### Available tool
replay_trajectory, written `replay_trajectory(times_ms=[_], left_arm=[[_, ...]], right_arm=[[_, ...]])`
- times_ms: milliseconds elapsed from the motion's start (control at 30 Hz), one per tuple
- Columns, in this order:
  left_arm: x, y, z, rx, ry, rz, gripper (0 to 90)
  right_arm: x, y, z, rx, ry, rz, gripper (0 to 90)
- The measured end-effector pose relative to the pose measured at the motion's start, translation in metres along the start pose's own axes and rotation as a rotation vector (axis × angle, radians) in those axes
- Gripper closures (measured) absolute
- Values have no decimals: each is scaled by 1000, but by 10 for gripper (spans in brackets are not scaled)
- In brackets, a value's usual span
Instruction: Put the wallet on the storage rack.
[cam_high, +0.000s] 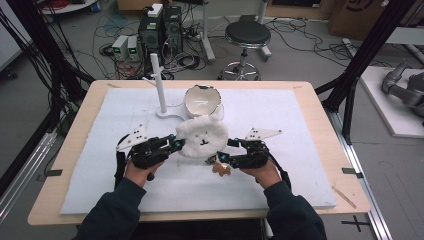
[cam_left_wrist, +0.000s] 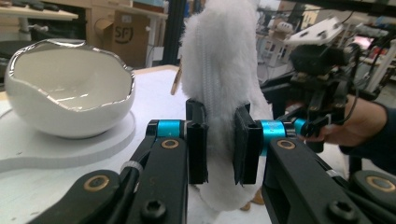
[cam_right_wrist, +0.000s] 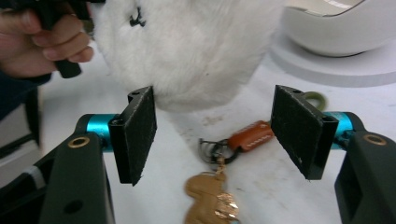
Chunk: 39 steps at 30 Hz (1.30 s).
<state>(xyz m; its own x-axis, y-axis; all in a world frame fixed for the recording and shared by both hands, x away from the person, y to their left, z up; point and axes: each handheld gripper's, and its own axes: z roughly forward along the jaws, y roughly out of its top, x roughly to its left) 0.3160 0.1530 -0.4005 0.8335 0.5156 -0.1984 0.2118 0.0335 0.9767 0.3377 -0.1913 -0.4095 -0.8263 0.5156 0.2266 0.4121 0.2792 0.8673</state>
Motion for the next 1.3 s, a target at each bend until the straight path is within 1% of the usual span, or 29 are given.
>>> replay_trajectory(times_ms=[33,67,100,133,200,233,267,300,333,433,500,567,600,633,733,767,800,833,867,933,967,1033,1067,1100,1133,1167,1200,1267,1300], left_arm=[[-1,-1,1,0,-6,3,779],[-2,-1,2,5,-11,3,779],[-2,-3,5,21,-14,7,778],[-2,-3,5,21,-14,7,776],[-1,-5,6,50,-4,0,774],[0,-6,6,65,-6,-4,772],[0,-8,8,86,-8,-9,770],[0,-9,10,114,-8,-9,767],[-1,-12,12,138,-12,-2,767],[-4,-17,20,212,-12,-4,764],[-5,-20,23,253,-13,-1,764],[-5,-21,23,256,-10,-1,764],[-5,-21,23,259,-7,-1,763],[-5,-21,23,263,-2,-3,763],[-3,-21,22,269,17,-7,743],[-1,-20,20,264,29,-12,721],[1,-18,17,257,55,-12,709],[1,-18,17,257,55,-12,703],[4,-17,13,246,75,-15,703],[13,-12,1,213,122,-37,664],[16,-10,-2,203,133,-39,657],[26,-5,-17,167,182,-52,638],[30,-4,-23,154,203,-52,591],[33,-2,-29,144,227,-51,574],[36,-1,-34,142,252,-39,541],[39,0,-39,142,276,-40,490],[43,0,-43,140,296,-54,490],[48,-1,-49,134,324,-75,430],[50,-2,-51,137,339,-82,365]], right_arm=[[1,0,3,5,34,19,352],[1,0,3,5,34,19,352],[1,1,3,3,69,14,500],[1,1,3,3,69,14,500],[1,1,0,-12,89,20,609],[0,2,-3,-30,88,18,669],[-1,3,-5,-47,89,23,698],[-3,4,-11,-94,65,30,734],[-3,4,-11,-94,65,30,734],[-4,5,-15,-106,7,3,748],[-3,6,-16,-108,-15,-15,749],[-2,6,-16,-106,-25,-25,750],[0,7,-15,-88,-49,-57,754],[0,7,-15,-88,-49,-57,754],[3,11,-14,-69,-77,-112,763],[4,13,-14,-70,-90,-140,768],[4,14,-14,-71,-95,-148,770],[5,16,-15,-75,-102,-164,775],[5,16,-15,-75,-102,-164,775],[5,21,-15,-74,-125,-191,779],[4,24,-15,-75,-137,-208,781],[2,28,-14,-71,-154,-215,781],[-1,35,-13,-78,-166,-228,781],[-2,39,-13,-86,-173,-232,781],[-3,44,-13,-93,-173,-236,781],[-4,49,-12,-98,-179,-245,780],[-4,49,-12,-98,-179,-245,780],[-6,60,-12,-106,-195,-265,781],[-8,73,-12,-110,-214,-283,781]])
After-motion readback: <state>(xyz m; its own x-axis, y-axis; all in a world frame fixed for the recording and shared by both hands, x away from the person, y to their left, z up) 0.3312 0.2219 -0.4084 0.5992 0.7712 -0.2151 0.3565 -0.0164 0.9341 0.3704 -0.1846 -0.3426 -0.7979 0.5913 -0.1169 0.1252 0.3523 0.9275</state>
